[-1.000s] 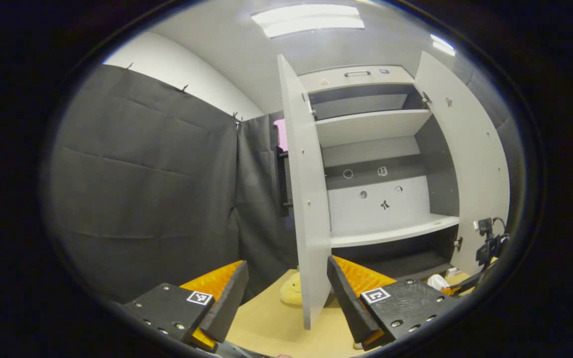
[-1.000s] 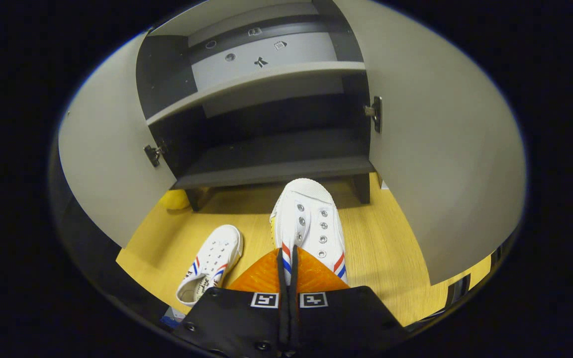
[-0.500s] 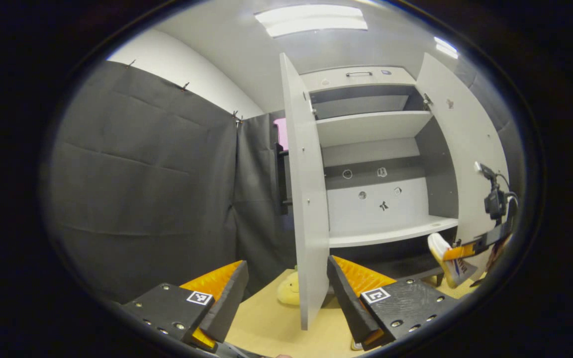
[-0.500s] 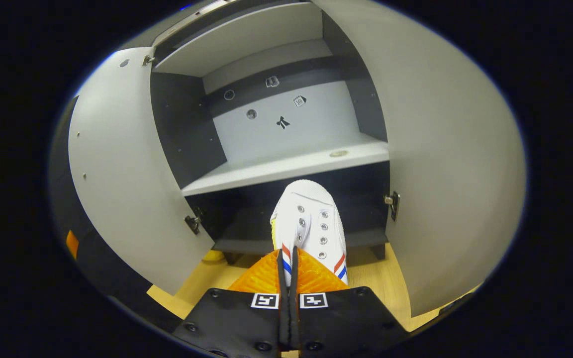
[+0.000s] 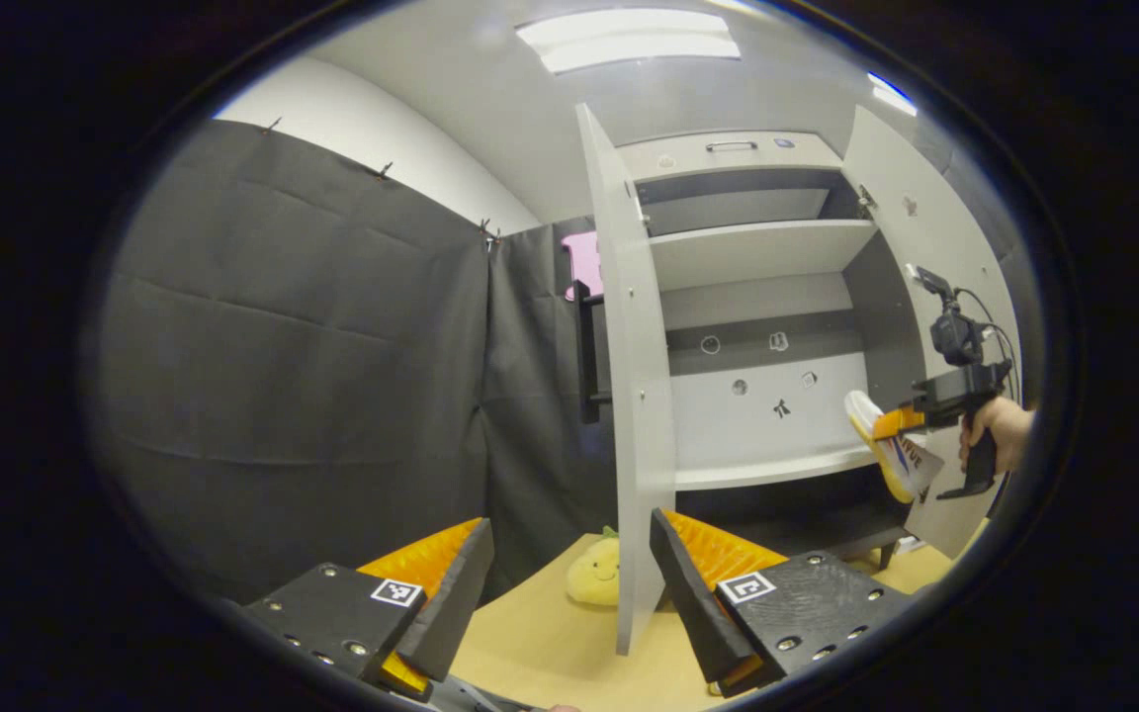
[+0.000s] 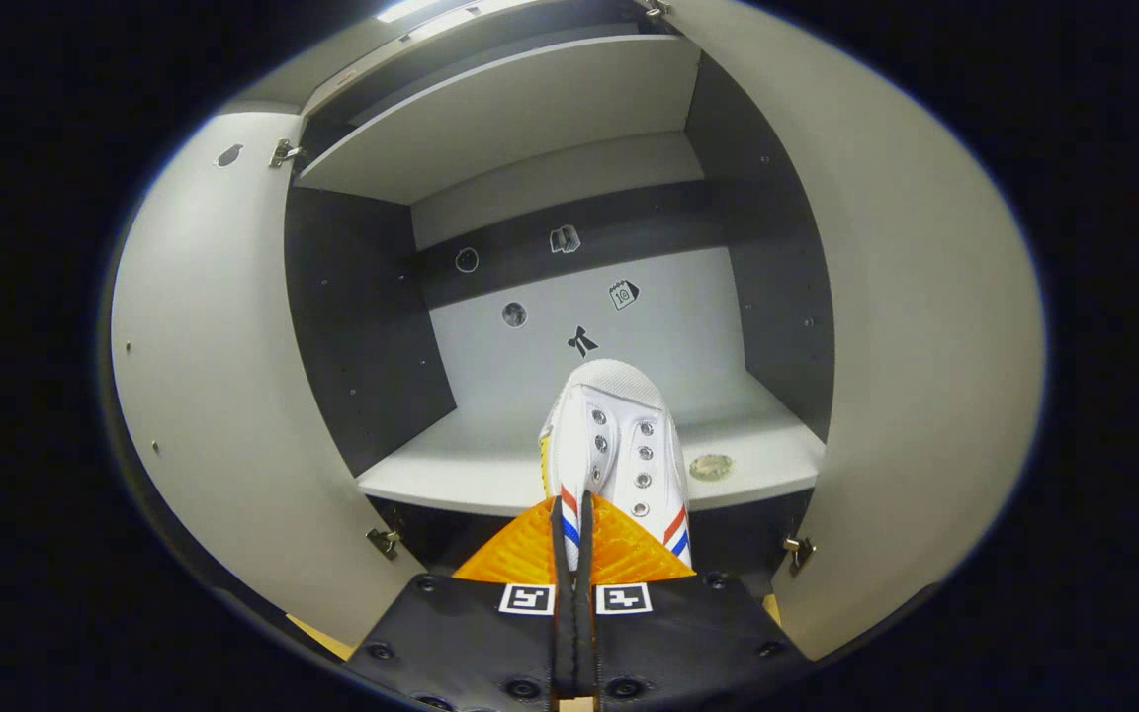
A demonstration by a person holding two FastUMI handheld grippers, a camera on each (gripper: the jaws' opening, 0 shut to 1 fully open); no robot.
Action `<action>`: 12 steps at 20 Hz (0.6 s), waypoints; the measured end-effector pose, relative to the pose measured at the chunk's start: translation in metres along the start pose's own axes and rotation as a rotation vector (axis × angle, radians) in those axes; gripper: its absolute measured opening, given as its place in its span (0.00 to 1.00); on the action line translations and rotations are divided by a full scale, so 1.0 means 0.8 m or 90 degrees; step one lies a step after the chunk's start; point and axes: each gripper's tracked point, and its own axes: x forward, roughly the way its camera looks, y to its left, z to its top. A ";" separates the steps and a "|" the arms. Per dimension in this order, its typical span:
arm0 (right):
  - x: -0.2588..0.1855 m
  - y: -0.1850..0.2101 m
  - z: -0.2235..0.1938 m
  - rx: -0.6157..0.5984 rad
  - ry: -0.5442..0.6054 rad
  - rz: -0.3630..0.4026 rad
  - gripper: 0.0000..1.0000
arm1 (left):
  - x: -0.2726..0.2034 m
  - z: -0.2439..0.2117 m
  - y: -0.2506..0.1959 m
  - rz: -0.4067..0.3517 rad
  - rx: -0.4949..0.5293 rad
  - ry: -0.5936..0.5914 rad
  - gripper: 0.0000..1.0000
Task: Grab one shoe with the right hand and put it into the shoe cabinet, grab the other shoe with the left hand and put it into the shoe cabinet; then close the right door with the right hand and the left door with the left hand.
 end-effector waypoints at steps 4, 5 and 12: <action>0.048 -0.005 0.037 0.004 -0.011 -0.010 0.00 | 0.006 0.000 0.004 0.018 0.001 0.006 0.93; 0.061 -0.008 0.044 0.007 -0.008 -0.015 0.01 | 0.006 -0.003 0.005 0.023 0.003 0.006 0.93; 0.149 -0.027 0.062 0.011 0.039 -0.061 0.00 | 0.004 0.001 0.005 0.024 0.005 0.012 0.93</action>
